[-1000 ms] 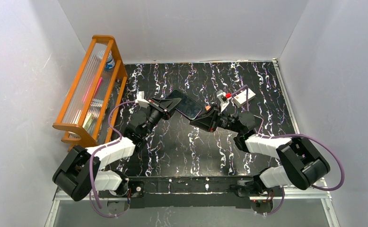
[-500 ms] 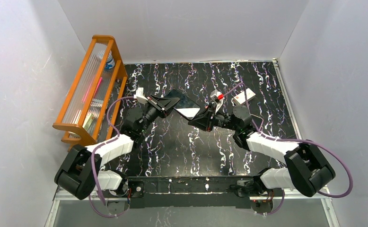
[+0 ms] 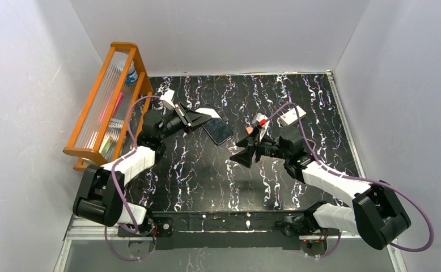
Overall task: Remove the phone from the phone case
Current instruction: Remove the phone case from the phone.
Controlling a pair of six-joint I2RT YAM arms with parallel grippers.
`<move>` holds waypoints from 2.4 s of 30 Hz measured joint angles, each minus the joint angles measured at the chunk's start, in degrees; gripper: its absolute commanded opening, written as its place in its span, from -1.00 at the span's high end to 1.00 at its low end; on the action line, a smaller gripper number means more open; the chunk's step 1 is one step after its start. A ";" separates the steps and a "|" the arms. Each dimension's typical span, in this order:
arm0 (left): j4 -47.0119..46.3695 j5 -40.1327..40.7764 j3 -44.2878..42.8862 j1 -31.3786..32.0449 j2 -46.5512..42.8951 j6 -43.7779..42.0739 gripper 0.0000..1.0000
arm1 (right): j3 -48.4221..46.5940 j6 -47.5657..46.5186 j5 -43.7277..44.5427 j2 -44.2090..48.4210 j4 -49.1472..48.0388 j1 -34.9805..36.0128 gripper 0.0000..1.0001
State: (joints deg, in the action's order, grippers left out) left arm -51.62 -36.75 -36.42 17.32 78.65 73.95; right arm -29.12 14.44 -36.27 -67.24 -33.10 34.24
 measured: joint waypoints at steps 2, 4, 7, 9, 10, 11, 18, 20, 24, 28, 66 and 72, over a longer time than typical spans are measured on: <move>2.93 -3.06 -2.08 0.00 0.00 -3.19 1.00 | -0.04 -2.34 -0.15 0.87 2.25 0.00 -0.69; 5.68 -5.29 -3.80 0.04 0.00 -6.25 1.00 | -0.42 -4.87 -0.35 1.55 5.16 0.00 -0.72; 12.13 -8.13 -6.69 0.04 0.00 -12.72 1.00 | -2.25 -8.46 -1.18 1.62 9.22 0.00 -0.71; 16.44 -9.14 -8.44 0.04 0.00 -17.22 1.00 | -3.69 -10.38 -2.16 1.40 10.99 0.00 -0.69; 18.91 -9.55 -9.38 0.04 0.00 -19.74 1.00 | -4.70 -11.52 -2.91 1.05 11.98 0.00 -0.68; 20.74 -9.94 -10.12 0.04 0.00 -21.84 1.00 | -5.77 -12.46 -3.61 0.52 12.92 0.00 -0.67; 28.04 -14.27 -12.37 0.04 -0.22 -31.32 1.00 | -11.85 -18.21 -9.18 -4.31 18.40 0.00 -0.61; 28.98 -15.37 -12.39 0.04 -0.59 -33.20 1.00 | -12.72 -19.21 -10.10 -5.55 19.63 0.00 -0.58; 29.83 -17.64 -12.39 0.04 -1.01 -36.02 1.00 | -13.70 -20.76 -11.89 -7.39 20.74 0.00 -0.51; 30.27 -19.26 -12.39 0.04 -1.75 -37.70 1.00 | -14.75 -22.18 -13.97 -9.27 21.20 0.00 -0.44; 30.82 -24.04 -12.39 2.54 -4.31 -41.05 1.00 | -19.89 -27.06 -26.29 -15.47 23.78 1.49 0.57; 30.62 -24.59 -12.52 2.95 -4.52 -41.66 1.00 | -20.24 -29.94 -27.78 -15.74 26.29 1.70 0.96</move>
State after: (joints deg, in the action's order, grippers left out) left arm -20.99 -61.34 -48.95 20.27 74.13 32.29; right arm -49.36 -15.51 -64.05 -82.98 -6.81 35.94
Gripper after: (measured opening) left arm 0.125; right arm 0.279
